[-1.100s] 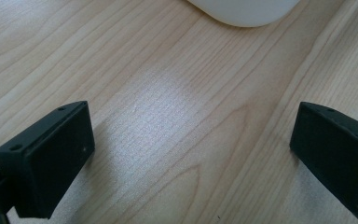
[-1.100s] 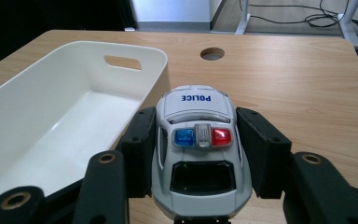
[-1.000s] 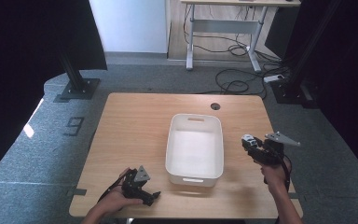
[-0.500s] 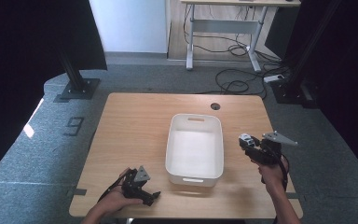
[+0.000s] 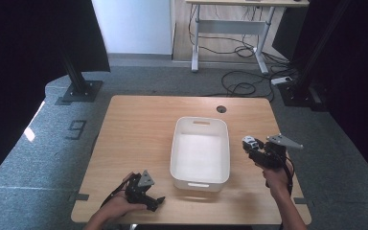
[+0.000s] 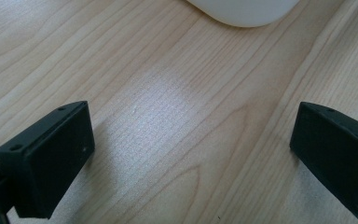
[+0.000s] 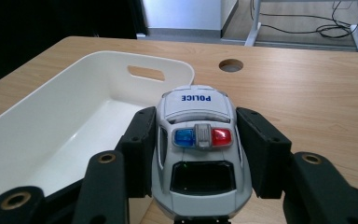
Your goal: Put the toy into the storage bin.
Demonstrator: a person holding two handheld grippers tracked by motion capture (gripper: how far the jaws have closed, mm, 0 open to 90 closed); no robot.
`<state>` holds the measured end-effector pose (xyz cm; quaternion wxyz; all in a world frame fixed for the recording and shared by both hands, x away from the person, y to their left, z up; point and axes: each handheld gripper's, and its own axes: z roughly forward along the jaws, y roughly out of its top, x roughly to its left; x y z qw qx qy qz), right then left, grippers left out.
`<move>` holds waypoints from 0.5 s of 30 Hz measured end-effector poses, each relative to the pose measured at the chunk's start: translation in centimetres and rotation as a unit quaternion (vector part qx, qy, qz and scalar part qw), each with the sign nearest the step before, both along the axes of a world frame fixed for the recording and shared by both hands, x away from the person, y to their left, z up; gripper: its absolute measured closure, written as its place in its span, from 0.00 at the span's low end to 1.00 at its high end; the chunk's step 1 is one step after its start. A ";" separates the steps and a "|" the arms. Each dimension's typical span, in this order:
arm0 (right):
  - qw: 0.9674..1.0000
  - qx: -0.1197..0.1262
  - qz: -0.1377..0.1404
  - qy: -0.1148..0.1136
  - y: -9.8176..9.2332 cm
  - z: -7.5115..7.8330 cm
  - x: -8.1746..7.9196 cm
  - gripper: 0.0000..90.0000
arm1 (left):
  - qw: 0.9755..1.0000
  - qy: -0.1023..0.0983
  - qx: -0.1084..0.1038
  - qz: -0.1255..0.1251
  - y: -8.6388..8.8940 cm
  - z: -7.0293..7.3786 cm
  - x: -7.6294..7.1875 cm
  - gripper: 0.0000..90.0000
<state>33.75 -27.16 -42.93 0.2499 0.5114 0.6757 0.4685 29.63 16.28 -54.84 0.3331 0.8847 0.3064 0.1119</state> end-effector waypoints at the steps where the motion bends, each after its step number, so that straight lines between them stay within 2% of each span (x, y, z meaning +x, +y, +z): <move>1: 1.000 0.000 0.001 0.000 0.1 0.0 0.0 0.56 | 1.000 0.000 0.000 0.000 0.0 0.0 0.0 0.00; 13: 1.000 0.000 0.008 -0.002 1.1 0.2 0.1 0.56 | 1.000 0.000 0.000 0.000 0.0 0.0 0.0 0.00; 15: 1.000 0.017 0.013 0.004 1.2 0.3 0.1 0.56 | 1.000 0.000 0.000 0.000 0.0 0.0 0.0 0.00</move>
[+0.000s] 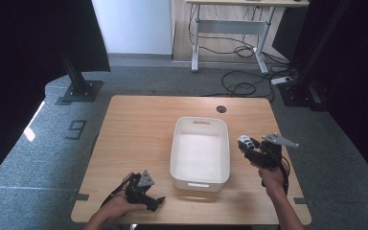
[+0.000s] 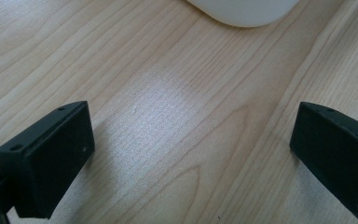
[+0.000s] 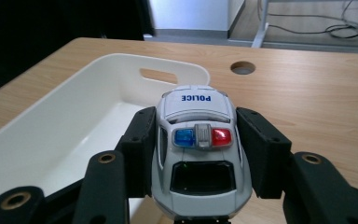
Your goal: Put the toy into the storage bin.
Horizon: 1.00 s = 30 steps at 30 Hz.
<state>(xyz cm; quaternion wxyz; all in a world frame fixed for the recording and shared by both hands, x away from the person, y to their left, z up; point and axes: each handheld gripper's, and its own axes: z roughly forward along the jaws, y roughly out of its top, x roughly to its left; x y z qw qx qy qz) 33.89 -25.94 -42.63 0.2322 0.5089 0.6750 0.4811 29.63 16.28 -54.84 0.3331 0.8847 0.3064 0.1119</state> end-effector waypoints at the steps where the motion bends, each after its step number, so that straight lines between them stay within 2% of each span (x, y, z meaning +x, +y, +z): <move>1: 1.000 0.010 0.004 0.003 0.1 0.1 0.0 0.56 | 1.000 0.000 0.000 0.000 0.0 0.0 0.0 0.00; 2: 1.000 0.018 0.008 0.005 0.2 0.2 0.0 0.56 | 1.000 0.000 0.000 0.000 0.0 0.0 0.0 0.00; 20: 0.999 0.010 0.029 -0.010 2.5 1.1 -0.4 0.56 | 1.000 0.000 -0.001 0.000 0.0 0.0 0.0 0.00; 30: 0.999 0.008 0.034 -0.012 3.1 1.2 -0.4 0.56 | 1.000 0.000 -0.001 0.000 0.0 0.0 0.0 0.00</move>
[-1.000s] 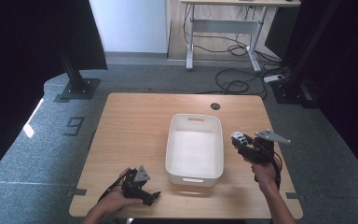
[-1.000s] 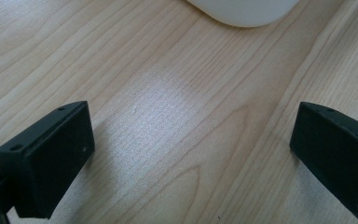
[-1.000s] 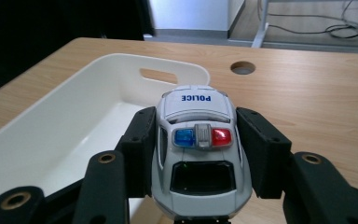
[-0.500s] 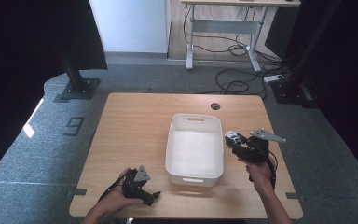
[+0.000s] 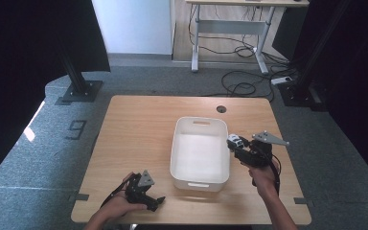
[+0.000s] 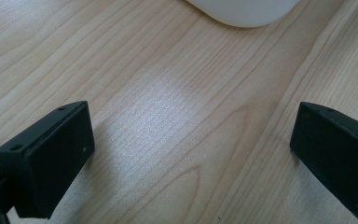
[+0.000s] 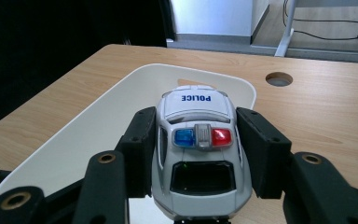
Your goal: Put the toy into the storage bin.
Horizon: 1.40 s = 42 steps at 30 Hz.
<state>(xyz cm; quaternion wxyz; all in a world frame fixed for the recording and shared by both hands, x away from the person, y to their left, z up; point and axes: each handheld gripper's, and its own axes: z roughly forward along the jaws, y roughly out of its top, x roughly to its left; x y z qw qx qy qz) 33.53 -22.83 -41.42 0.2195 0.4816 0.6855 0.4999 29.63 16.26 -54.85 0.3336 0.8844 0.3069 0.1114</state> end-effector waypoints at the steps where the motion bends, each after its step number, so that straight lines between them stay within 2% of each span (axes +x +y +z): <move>1: 1.000 0.000 0.001 0.000 0.0 0.0 0.0 0.56 | 1.000 0.000 0.000 0.000 0.0 0.0 0.0 0.00; 16: 1.000 -0.009 0.005 0.000 0.6 -0.1 0.0 0.56 | 1.000 0.000 0.000 0.000 0.0 0.0 0.0 0.00; 42: 1.000 -0.019 0.014 0.009 2.8 -0.6 1.5 0.56 | 1.000 -0.001 0.001 0.000 0.0 0.0 0.0 0.00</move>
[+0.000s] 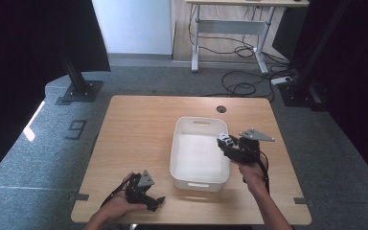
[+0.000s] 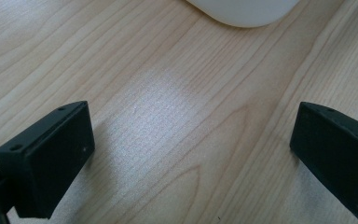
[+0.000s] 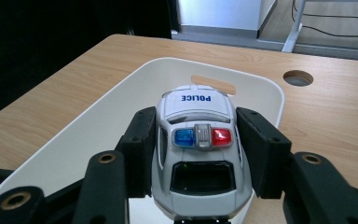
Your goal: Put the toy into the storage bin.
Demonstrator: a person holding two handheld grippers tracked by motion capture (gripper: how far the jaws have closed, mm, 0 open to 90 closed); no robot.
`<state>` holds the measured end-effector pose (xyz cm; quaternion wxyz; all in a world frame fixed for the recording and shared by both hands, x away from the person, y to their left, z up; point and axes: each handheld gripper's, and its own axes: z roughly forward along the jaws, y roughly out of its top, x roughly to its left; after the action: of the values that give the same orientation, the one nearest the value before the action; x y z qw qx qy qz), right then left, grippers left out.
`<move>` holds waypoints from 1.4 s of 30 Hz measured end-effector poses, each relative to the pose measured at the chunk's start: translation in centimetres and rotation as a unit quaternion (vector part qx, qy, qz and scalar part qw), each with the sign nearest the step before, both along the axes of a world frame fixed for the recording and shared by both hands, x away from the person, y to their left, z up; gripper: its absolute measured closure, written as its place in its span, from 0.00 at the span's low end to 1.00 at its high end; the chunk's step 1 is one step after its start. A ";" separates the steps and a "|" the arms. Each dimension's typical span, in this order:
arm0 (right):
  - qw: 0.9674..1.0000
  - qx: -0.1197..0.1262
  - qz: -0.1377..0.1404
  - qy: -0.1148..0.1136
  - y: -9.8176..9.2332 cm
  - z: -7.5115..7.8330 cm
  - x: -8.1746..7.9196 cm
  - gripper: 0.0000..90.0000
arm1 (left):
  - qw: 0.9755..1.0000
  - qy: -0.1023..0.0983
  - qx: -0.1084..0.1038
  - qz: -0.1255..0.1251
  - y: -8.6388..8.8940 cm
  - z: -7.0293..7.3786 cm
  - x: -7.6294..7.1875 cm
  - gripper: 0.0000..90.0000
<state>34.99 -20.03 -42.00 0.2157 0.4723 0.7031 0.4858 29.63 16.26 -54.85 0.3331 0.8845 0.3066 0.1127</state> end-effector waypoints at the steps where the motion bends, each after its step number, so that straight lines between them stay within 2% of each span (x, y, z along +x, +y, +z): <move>1: 1.000 -0.001 -0.001 0.000 0.1 0.0 0.1 0.56 | 1.000 0.000 0.000 0.000 0.0 0.0 0.0 0.00; 42: 0.999 -0.022 0.026 0.013 4.6 0.0 1.8 0.56 | 1.000 0.001 -0.001 0.000 0.0 0.0 0.0 0.00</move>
<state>36.80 -15.44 -41.96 0.2043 0.4549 0.7287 0.4694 29.63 16.26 -54.84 0.3334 0.8844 0.3069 0.1117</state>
